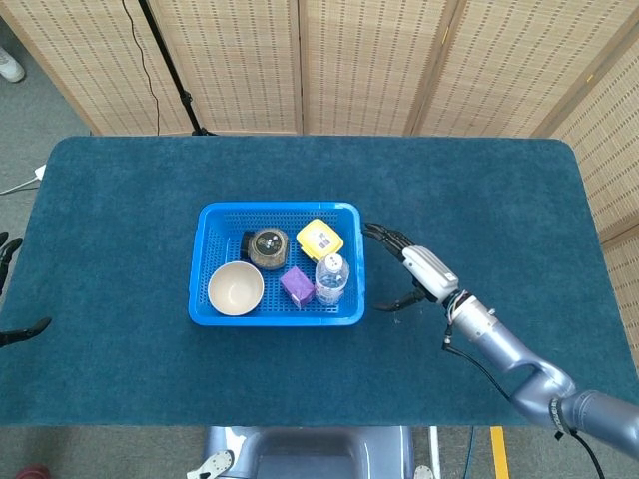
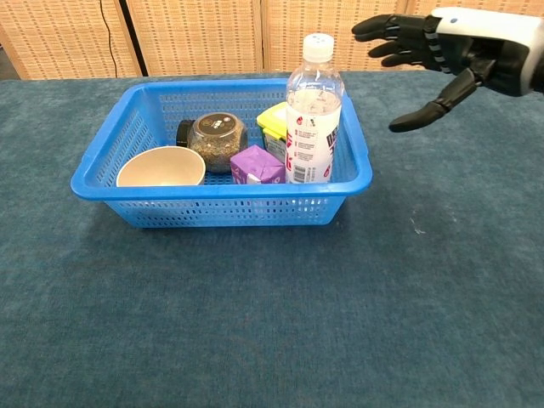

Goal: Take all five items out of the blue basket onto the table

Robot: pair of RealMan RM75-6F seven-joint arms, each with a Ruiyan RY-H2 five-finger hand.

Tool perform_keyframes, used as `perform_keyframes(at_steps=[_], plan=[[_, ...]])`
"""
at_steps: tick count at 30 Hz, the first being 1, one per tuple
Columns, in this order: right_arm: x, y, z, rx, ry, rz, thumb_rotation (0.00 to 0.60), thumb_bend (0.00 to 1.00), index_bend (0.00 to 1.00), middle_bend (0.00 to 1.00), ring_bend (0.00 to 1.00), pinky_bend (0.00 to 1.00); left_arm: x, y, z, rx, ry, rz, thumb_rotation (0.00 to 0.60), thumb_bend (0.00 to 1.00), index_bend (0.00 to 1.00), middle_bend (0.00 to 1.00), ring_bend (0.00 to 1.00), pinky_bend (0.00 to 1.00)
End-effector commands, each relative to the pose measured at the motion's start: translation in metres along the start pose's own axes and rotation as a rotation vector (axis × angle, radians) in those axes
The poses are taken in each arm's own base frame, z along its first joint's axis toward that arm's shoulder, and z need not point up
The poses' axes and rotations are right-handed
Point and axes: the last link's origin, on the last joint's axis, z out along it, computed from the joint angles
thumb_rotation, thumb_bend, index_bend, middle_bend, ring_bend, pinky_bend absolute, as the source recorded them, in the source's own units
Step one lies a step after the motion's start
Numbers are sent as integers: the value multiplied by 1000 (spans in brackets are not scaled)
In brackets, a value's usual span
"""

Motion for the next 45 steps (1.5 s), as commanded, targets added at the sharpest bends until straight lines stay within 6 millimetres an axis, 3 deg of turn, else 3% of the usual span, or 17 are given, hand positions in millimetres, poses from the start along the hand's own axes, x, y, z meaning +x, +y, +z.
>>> perform_keyframes(at_steps=[1,12,15,17,22,26,30,36,41,45], plan=[[-7,-4,16,-1,-18,27,600,0,0,0,0,0,-1,0,3,9,0,2,600,0,0,0,0,0],[-42,-6,51,-37,-112,134,600,0,19,9,0,7,0,-7,9,46,-5,-10,600,0,0,0,0,0],[-49,-6,62,-31,-96,162,600,0,170,159,81,110,-1,-8,10,52,-8,-14,600,0,0,0,0,0],[-53,-6,69,-30,-74,195,600,0,286,322,224,222,-1,-9,11,56,-9,-18,600,0,0,0,0,0],[-64,-8,85,-35,-36,264,600,32,513,578,466,501,-1,-10,12,64,-12,-21,600,0,0,0,0,0],[-65,-11,93,-22,21,262,600,209,595,627,523,599,-2,-9,11,61,-13,-22,600,0,0,0,0,0],[-60,-19,93,6,65,286,600,233,598,628,524,600,-1,-9,10,63,-10,-30,600,0,0,0,0,0],[-29,-48,86,109,156,274,600,246,602,630,525,600,-1,-9,8,53,-15,-33,600,0,0,0,0,0],[27,-80,67,190,269,206,600,247,603,632,527,600,-2,-7,7,42,-20,-38,600,0,0,0,0,0],[64,-84,52,178,347,128,600,247,603,632,527,600,-2,-6,5,33,-21,-41,600,0,0,0,0,0]])
